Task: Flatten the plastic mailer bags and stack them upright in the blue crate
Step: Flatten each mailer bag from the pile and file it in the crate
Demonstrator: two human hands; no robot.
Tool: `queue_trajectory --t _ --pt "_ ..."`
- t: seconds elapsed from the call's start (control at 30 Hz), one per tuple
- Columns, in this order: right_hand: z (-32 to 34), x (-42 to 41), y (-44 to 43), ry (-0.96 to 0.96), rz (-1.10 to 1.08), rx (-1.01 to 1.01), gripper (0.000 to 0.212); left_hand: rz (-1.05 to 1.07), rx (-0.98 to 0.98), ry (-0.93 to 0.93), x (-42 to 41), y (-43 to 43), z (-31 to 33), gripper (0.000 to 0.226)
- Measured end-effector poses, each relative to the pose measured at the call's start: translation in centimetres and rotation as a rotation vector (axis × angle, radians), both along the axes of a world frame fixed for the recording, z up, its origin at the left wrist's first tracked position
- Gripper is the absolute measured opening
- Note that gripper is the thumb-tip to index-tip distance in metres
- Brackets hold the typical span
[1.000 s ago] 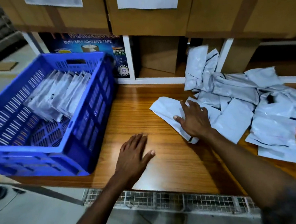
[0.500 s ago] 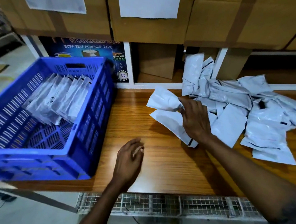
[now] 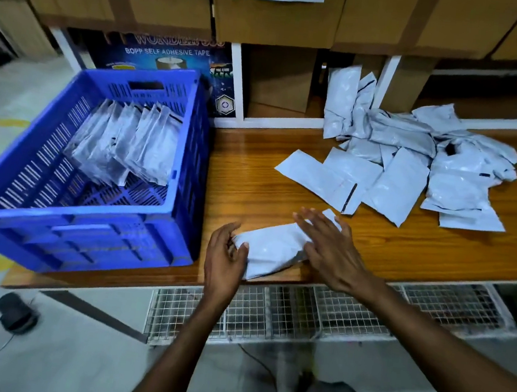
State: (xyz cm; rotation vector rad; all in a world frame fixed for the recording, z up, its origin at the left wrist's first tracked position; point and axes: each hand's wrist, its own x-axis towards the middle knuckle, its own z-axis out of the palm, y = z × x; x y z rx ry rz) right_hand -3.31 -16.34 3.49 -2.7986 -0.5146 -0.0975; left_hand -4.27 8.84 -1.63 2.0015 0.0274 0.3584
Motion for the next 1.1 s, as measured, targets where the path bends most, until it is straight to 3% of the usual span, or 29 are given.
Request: queue_trajectory --t 0.17,0.3,0.4,0.53,0.9,1.1 --pt "-1.8 -0.6 2.1 0.102 -0.012 -0.166 0.061 -0.073 0.528 -0.166 -0.3 -2.1 1.3 0.033" --pt "-4.0 0.2 3.0 0.098 -0.063 -0.206 0.062 -0.231 0.84 0.047 -0.6 -4.1 0.2 0.065" --pt "-4.2 0.5 3.4 0.041 -0.072 -0.245 0.061 -0.272 0.87 0.12 -0.3 -3.8 -0.4 0.069" --pt "-4.6 0.2 3.1 0.021 -0.076 -0.235 0.06 -0.26 0.916 0.076 -0.4 -3.6 -1.3 0.062" --pt "-4.5 1.7 0.1 0.098 0.003 -0.125 0.076 -0.19 0.877 0.158 -0.7 -4.0 -0.8 0.064" --pt "-3.3 3.4 -2.4 0.229 0.02 -0.192 0.075 -0.178 0.913 0.308 -0.8 -3.9 0.8 0.08"
